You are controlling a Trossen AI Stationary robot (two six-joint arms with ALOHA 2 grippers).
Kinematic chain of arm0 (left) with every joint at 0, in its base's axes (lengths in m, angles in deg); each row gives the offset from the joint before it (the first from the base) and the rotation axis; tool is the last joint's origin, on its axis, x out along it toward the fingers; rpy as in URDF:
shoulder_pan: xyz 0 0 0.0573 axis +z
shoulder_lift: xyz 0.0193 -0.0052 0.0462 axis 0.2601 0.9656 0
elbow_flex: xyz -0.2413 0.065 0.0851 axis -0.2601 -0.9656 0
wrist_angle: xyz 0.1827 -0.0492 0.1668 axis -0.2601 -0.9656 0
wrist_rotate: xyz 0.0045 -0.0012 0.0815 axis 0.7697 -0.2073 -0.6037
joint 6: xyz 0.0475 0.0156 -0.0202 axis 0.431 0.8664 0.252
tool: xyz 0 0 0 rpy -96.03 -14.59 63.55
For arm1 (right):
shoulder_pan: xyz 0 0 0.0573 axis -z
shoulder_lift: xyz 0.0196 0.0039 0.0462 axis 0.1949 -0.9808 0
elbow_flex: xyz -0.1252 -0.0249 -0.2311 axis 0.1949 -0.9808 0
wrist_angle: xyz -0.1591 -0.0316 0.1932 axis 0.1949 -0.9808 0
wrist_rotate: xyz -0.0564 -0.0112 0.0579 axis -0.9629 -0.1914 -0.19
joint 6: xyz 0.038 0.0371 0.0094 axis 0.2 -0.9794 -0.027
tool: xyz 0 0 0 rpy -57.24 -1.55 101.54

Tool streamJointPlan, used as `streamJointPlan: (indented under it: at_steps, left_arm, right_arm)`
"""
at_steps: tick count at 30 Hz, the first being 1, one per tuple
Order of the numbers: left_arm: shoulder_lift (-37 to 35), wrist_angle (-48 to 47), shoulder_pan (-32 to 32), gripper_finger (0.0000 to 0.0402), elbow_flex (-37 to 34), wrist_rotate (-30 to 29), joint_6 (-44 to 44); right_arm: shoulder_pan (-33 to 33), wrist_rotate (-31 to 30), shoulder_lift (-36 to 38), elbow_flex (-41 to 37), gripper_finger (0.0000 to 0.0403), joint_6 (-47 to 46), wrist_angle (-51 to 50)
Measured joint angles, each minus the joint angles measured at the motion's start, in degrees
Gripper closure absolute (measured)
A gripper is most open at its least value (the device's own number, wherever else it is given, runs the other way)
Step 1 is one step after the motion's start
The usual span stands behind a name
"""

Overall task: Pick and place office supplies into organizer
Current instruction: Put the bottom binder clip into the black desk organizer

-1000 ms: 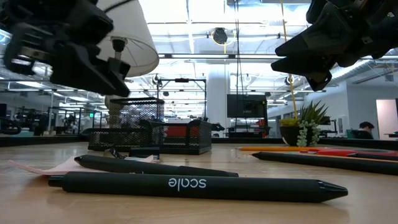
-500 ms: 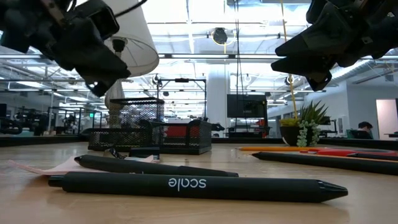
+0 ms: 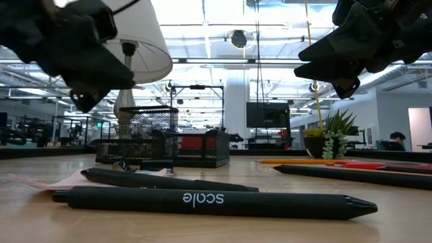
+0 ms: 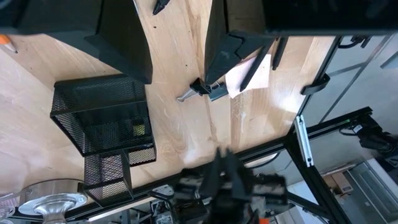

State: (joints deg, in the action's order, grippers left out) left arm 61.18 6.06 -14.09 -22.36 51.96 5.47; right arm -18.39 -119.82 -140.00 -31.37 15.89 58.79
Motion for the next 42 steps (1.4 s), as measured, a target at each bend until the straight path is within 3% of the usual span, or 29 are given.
streamJointPlan:
  at_steps: [4,10,20,24,30,36,42]
  left_arm:
    - [3.68,-1.67,-2.75,0.0346,3.67,-1.63,2.50]
    - [9.67,-11.44,-3.35,0.0346,10.08,-6.39,2.79]
    - [19.29,-10.18,-4.91,0.0346,16.14,-10.21,2.10]
    - [19.82,-14.63,-5.83,0.0346,16.41,-12.50,-4.48]
    - [19.80,-14.39,-11.59,0.0346,16.53,-17.26,1.02]
    - [19.78,-18.83,-13.82,0.0345,16.53,-18.99,-0.37]
    - [19.78,-20.76,-13.55,0.0303,16.53,-18.97,-0.45]
  right_arm:
    - [0.00,-0.01,0.00,0.00,0.0264,-0.01,-0.03]
    - [0.00,-0.02,0.00,0.00,0.0264,0.00,0.00]
    - [0.00,-0.02,0.00,0.00,0.0264,0.01,0.00]
    - [0.00,-0.02,0.00,0.00,0.0264,0.00,0.03]
    - [0.00,-0.02,0.00,-0.02,0.0264,0.02,0.09]
    - [0.00,-0.01,0.00,-0.02,0.0264,0.02,0.00]
    - [0.00,-0.02,0.00,-0.02,0.0264,0.02,0.00]
